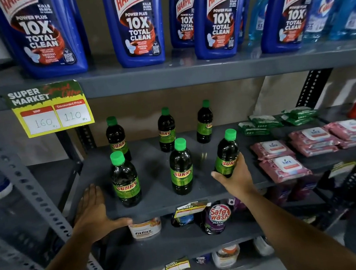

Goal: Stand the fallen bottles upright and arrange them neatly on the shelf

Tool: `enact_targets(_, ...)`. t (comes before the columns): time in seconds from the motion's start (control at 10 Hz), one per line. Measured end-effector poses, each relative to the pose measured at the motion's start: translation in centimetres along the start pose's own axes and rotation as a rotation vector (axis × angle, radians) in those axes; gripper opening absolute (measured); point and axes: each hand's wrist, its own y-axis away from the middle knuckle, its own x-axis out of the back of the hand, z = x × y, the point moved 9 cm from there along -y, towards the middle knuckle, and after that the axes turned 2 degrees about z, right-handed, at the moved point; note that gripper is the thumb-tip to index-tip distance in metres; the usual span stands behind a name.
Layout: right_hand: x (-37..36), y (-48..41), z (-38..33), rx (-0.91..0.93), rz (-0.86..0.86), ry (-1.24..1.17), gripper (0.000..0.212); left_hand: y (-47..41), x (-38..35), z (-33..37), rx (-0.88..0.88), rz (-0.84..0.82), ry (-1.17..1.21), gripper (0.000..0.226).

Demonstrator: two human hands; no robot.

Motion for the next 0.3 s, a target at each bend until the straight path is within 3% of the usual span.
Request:
enact_targets(0.1, 1.6, 0.8, -2.2, 0.16, 0.044, 0.225, 0.109, 1.3, 2.9, 1.1, -0.056, 0.218, 0.009, 0.148)
enact_targets(0.2, 3.8, 1.4, -4.6, 0.334, 0.155, 0.486, 0.11, 3.3, 6.0, 3.1, -0.129, 0.368, -0.097, 0.128)
enact_targets(0.3, 6.3, 2.6, -8.2, 0.552, 0.219, 0.671, 0.097, 5.9, 8.4, 6.4, -0.247, 0.478, -0.172, 0.113)
